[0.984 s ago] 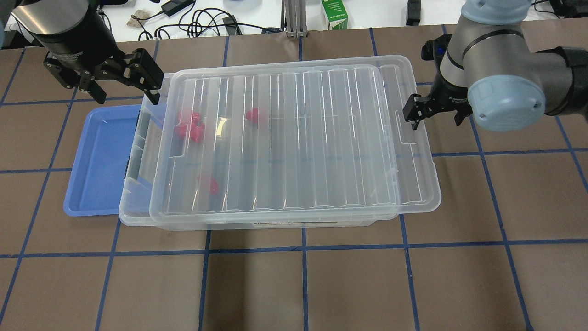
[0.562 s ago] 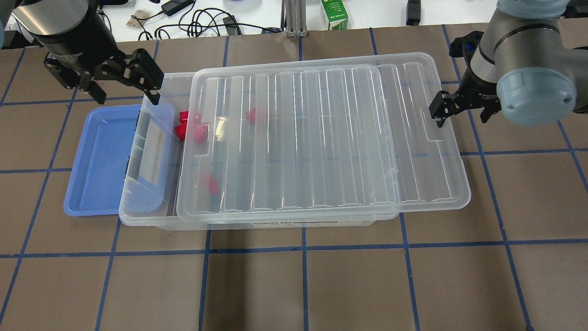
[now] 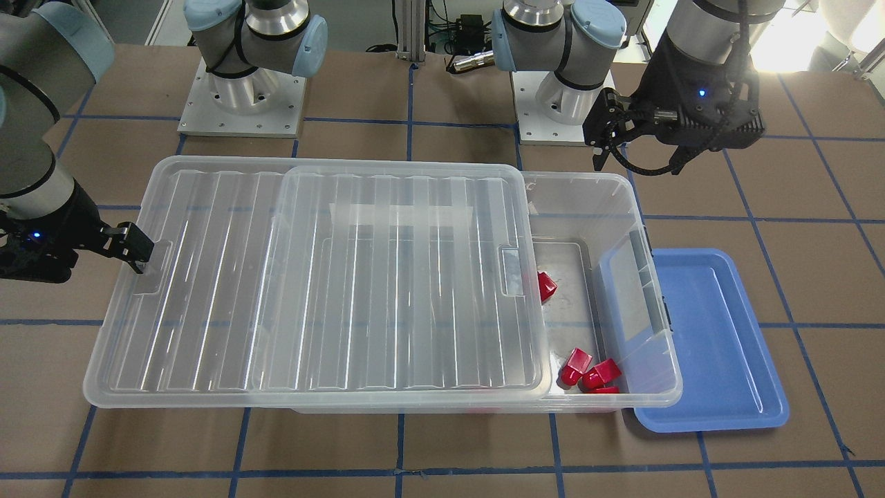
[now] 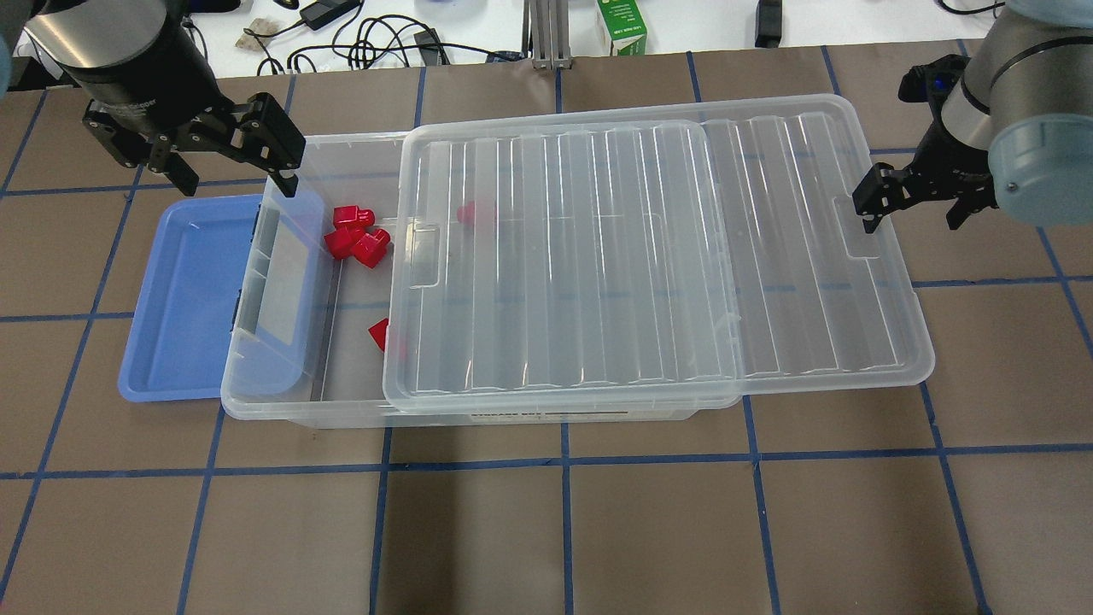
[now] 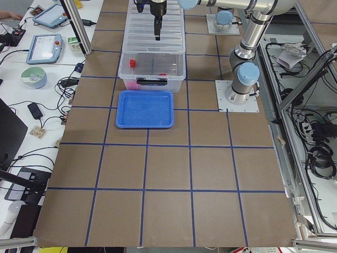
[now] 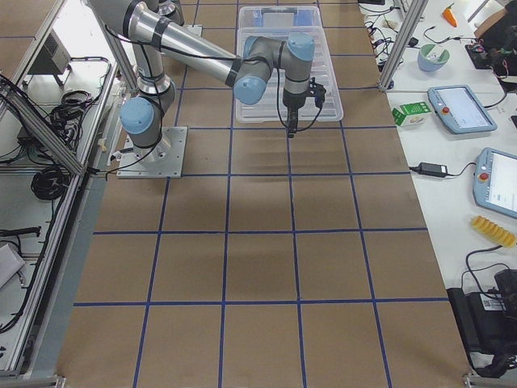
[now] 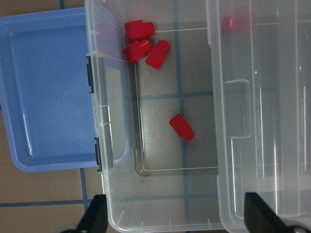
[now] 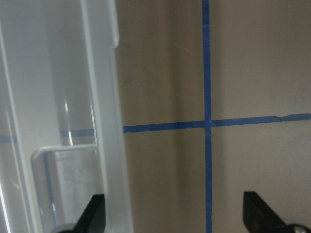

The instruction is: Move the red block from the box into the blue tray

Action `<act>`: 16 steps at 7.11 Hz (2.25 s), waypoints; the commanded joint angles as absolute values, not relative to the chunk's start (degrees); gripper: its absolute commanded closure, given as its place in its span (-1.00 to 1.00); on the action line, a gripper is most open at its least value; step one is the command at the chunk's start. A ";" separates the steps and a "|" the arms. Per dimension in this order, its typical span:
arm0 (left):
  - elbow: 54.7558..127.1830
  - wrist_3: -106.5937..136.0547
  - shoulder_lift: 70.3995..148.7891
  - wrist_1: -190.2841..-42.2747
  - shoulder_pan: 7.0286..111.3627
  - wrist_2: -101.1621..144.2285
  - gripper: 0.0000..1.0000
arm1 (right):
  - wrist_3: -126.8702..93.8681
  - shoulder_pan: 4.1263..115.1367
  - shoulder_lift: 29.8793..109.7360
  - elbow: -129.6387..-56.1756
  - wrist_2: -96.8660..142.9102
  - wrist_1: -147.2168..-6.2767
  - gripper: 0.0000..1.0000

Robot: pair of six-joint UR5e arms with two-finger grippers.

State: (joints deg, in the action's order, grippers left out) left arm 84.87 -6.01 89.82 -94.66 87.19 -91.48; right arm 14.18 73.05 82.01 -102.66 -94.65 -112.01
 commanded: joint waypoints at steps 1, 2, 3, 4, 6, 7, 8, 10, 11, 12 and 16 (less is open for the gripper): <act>84.99 -4.32 90.26 -94.66 87.19 -91.32 -1.00 | 19.22 69.71 81.91 -102.66 -94.14 -112.06 -1.00; 85.08 0.39 90.96 -94.40 87.19 -91.14 -1.00 | 19.33 69.78 82.00 -102.66 -94.04 -111.89 -1.00; 85.34 1.31 92.36 -92.83 88.06 -88.53 -1.00 | 19.34 69.70 82.00 -102.66 -94.04 -111.88 -1.00; 87.52 2.01 93.94 -90.20 88.15 -88.25 -1.00 | 19.25 69.78 82.18 -102.57 -94.04 -111.88 -1.00; 98.20 7.12 94.83 -78.28 87.72 -88.33 -1.00 | 19.51 69.96 82.88 -100.56 -94.04 -111.88 -1.00; 103.13 9.64 95.27 -71.70 87.37 -88.33 -1.00 | 19.51 70.13 83.75 -95.41 -94.13 -106.40 -1.00; 108.32 13.41 95.45 -66.50 87.36 -87.63 -1.00 | 18.82 70.75 85.76 -89.88 -93.78 -97.30 -1.00; 111.44 17.81 97.55 -61.61 87.80 -87.27 -1.00 | 12.01 77.30 88.50 -85.09 -88.52 -90.62 -1.00; 112.05 18.45 98.34 -61.18 87.80 -87.36 -1.00 | 8.13 83.43 88.51 -84.90 -88.33 -91.14 -1.00; 113.63 18.98 99.57 -57.78 87.80 -87.28 -1.00 | 3.39 87.41 88.33 -84.99 -88.50 -91.40 -1.00; 115.92 23.11 103.70 -54.14 87.89 -87.28 -1.00 | 1.14 88.42 88.42 -85.61 -88.24 -91.14 -1.00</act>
